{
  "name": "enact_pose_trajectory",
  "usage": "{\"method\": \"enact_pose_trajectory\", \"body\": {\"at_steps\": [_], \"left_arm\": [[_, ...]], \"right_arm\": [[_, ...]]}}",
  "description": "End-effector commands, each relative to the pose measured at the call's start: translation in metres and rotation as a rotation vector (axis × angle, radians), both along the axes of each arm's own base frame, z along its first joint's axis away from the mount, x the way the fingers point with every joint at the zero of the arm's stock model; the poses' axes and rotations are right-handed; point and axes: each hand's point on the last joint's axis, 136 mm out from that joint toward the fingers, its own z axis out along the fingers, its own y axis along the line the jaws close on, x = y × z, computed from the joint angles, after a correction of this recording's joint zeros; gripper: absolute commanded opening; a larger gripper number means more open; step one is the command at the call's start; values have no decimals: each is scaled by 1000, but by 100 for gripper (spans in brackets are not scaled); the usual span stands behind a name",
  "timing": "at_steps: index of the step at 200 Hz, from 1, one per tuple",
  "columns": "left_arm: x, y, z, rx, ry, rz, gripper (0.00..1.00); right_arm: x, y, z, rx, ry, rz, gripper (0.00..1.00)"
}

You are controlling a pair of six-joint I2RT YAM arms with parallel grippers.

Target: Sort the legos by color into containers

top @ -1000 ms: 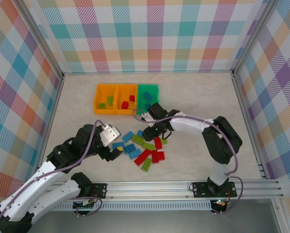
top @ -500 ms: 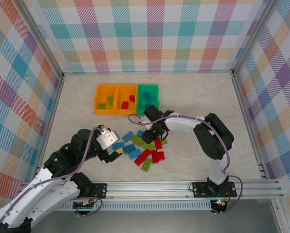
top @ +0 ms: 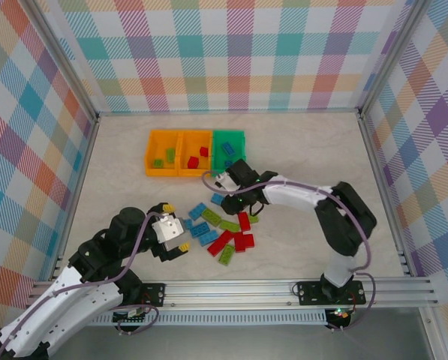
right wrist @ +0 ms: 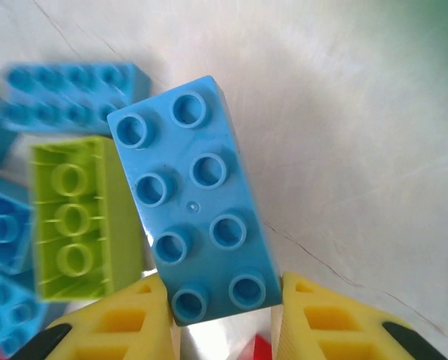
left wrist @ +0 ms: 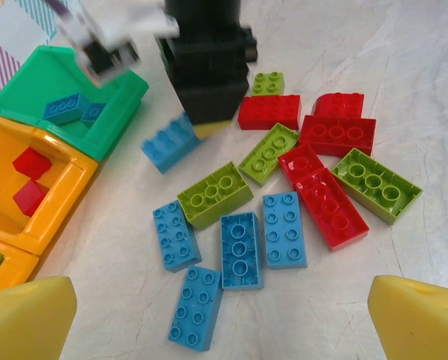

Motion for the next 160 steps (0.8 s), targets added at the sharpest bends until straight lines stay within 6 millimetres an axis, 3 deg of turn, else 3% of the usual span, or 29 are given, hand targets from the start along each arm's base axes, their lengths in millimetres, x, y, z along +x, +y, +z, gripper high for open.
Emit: {"method": "enact_pose_trajectory", "body": {"at_steps": [1, 17, 35, 88, 116, 160], "left_arm": [[-1, -3, 2, -14, -30, -23, 100], [1, -3, 4, -20, -41, -12, 100], [5, 0, 5, -27, -59, 17, 100], [26, 17, 24, -97, -159, 185, 100], [28, 23, 30, -127, -194, 225, 100], [35, 33, 39, -147, -219, 299, 100]], "right_arm": [[34, 5, 63, 144, -156, -112, 30], [65, -7, 78, 148, -212, -231, 30], [97, -17, 82, 147, -219, -341, 30], [159, -8, 71, 142, -206, -438, 36], [173, -6, 74, 146, -195, -455, 45], [167, -9, 97, 168, -214, -443, 49]]}}
